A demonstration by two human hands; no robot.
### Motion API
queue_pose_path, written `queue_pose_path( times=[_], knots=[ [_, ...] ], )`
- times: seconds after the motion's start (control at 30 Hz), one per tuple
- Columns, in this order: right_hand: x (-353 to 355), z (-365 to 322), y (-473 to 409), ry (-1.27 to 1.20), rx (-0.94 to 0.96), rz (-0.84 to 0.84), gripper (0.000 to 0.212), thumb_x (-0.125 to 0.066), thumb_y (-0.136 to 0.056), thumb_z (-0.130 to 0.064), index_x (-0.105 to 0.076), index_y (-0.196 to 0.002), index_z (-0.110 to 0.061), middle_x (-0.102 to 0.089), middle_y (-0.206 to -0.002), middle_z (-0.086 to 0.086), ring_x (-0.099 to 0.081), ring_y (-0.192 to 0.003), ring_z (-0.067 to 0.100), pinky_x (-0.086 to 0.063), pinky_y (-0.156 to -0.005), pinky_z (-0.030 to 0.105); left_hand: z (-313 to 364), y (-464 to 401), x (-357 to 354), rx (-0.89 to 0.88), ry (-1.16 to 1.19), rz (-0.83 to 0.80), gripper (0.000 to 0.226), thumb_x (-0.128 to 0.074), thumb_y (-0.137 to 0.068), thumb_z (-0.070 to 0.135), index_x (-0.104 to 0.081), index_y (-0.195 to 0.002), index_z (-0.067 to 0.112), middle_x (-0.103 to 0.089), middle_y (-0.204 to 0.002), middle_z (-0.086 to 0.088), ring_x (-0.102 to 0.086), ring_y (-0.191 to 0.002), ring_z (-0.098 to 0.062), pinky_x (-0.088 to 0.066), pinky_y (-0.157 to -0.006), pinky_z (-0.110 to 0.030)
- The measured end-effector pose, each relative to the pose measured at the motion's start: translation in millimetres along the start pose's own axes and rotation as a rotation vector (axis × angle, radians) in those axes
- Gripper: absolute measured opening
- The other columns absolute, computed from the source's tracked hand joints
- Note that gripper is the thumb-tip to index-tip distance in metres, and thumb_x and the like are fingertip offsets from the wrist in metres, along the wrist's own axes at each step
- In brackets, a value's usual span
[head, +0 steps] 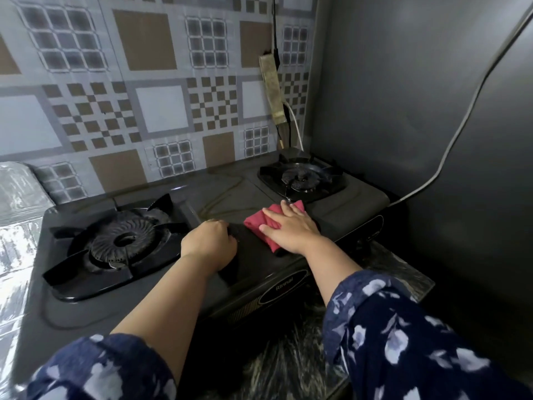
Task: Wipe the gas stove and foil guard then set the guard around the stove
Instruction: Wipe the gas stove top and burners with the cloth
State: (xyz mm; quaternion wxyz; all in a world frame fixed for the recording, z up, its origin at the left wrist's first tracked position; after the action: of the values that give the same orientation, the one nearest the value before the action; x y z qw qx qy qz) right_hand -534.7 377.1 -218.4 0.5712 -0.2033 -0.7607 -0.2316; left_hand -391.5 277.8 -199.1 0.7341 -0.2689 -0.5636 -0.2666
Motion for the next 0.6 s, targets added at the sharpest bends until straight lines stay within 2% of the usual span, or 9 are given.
queue_pose_path(
  times=[0.23,0.37,0.6],
  knots=[
    [-12,-31,-38,0.107,0.031,-0.028,0.063,-0.016,-0.079,-0.083,-0.006,-0.138,-0.064,0.008,-0.162,0.005,0.007,-0.147,0.036,0.001,-0.119,0.050,-10,-14,6,0.021,-0.006,0.074,0.032,-0.044,-0.088,0.025,-0.068,-0.108,0.021,-0.068,-0.111,-0.009,-0.064,-0.102,-0.033,-0.042,-0.069,-0.030],
    [-12,-38,-58,0.114,0.081,-0.008,0.065,-0.017,-0.078,-0.084,-0.009,-0.138,-0.063,0.006,-0.162,0.006,0.006,-0.147,0.038,0.003,-0.119,0.050,-13,-26,11,0.032,-0.019,0.130,0.032,-0.044,-0.087,0.023,-0.069,-0.107,0.019,-0.069,-0.107,-0.010,-0.064,-0.099,-0.035,-0.045,-0.070,-0.032],
    [-8,-50,-115,0.112,0.171,-0.016,0.063,-0.018,-0.080,-0.082,-0.010,-0.139,-0.062,0.004,-0.162,0.005,0.004,-0.147,0.037,0.000,-0.120,0.047,-25,-71,17,0.087,-0.069,0.186,0.031,-0.045,-0.087,0.027,-0.069,-0.106,0.022,-0.068,-0.109,-0.006,-0.063,-0.101,-0.031,-0.041,-0.069,-0.030]
  ],
)
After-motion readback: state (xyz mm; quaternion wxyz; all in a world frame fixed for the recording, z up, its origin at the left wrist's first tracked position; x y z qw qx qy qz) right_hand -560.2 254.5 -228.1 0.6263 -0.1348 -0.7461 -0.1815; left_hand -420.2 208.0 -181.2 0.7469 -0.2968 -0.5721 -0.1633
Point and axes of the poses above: each hand's wrist, its own y-axis away from the middle knuckle, its own x-axis out of the back of the hand, z = x × y, the point moved 6 cm from there along -y, towards the middle knuckle
